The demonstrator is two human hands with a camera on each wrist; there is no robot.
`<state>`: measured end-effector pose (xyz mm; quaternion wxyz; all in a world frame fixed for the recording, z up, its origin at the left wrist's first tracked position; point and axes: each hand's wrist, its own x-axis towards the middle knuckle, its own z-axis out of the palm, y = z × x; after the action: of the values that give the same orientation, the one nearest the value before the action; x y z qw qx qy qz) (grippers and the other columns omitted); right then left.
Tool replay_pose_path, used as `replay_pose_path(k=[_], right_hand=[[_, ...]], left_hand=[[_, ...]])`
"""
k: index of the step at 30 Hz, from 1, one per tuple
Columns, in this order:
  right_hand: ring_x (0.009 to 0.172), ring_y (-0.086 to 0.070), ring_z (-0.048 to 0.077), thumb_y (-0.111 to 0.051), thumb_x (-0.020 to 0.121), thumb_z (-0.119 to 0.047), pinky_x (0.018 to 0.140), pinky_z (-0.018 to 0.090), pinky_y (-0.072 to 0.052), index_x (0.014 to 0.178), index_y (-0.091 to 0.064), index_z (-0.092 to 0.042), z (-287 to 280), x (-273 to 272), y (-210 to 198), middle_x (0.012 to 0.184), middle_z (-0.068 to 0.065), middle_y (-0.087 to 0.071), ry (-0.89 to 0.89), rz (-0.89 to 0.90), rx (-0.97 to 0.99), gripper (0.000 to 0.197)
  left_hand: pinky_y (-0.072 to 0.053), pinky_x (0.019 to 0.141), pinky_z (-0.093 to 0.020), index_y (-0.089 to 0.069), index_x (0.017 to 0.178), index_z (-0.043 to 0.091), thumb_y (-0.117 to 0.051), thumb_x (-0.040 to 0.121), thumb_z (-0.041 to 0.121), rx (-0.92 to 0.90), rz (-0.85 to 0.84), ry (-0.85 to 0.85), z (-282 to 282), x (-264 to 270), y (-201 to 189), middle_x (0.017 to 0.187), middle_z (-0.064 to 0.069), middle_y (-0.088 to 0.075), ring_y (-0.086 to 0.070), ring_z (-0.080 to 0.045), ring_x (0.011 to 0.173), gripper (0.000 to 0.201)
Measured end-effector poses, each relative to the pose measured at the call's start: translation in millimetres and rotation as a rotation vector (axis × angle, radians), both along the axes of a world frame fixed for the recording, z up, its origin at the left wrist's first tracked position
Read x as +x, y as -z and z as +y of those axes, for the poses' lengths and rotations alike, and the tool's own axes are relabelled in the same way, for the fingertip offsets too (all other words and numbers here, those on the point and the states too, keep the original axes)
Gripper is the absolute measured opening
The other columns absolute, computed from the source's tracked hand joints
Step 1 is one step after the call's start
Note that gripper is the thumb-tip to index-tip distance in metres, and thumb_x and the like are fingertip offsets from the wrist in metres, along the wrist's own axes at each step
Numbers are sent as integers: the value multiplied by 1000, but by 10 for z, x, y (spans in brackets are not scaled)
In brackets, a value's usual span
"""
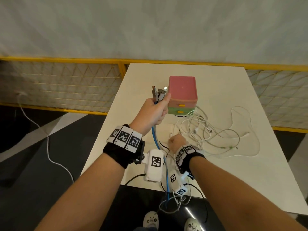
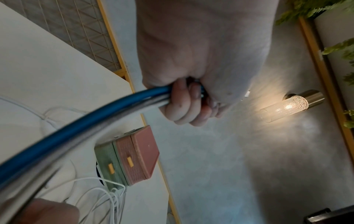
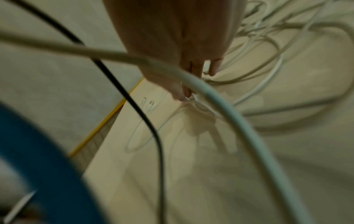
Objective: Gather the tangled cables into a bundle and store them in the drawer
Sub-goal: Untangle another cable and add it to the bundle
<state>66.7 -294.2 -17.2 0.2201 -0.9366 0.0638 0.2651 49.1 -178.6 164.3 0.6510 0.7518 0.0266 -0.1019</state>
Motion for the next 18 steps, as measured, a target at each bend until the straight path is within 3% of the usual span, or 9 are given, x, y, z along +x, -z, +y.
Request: replay_pose_path(k=[3,8,13,16,18], right_hand=[[104,-61,32,-47,93,-18,87,34,-49,108,-63,-7,-39,10,-3,111,14,-65,89,-41,5,25],[100,-63,29,-64,86,-25,84,34,-52,103,-62,-7,-71,2,18,107,13,-66,134,-45,1,26],[105,-61,31,-54,88,-18,88,36,-52,107,-58,-5,-5,-14,-14,111,13,-64,142,-45,-39,22],[106,-59,32,-50,88,-22,90,38,-49,110,-55,-5,14,-39,2,115,14,-62,153,-47,-40,28],[105,-58,33,-45,91,-23,86,39,-47,113,-49,-3,-9,-44,-19,113,17,-60,210,-151,14,31]], left_hand=[[-15,43,-22,-32,47,22,-48,100,41,-6,3,14,-28,0,-1,57,-3,-27,-19,-13,43,59],[-15,42,-22,-31,47,23,-49,99,42,4,12,23,-20,-3,5,57,-4,-26,-19,-13,43,59],[-17,41,-21,-34,49,19,-48,100,42,17,-8,-6,1,7,13,59,-8,-30,-21,-12,41,57],[-19,40,-20,-44,54,14,-46,101,40,14,-50,-51,34,21,36,61,-13,-35,-23,-12,37,54],[-19,38,-19,-53,59,12,-44,102,40,-19,-69,-79,66,30,55,54,-9,-33,-23,-10,36,52]])
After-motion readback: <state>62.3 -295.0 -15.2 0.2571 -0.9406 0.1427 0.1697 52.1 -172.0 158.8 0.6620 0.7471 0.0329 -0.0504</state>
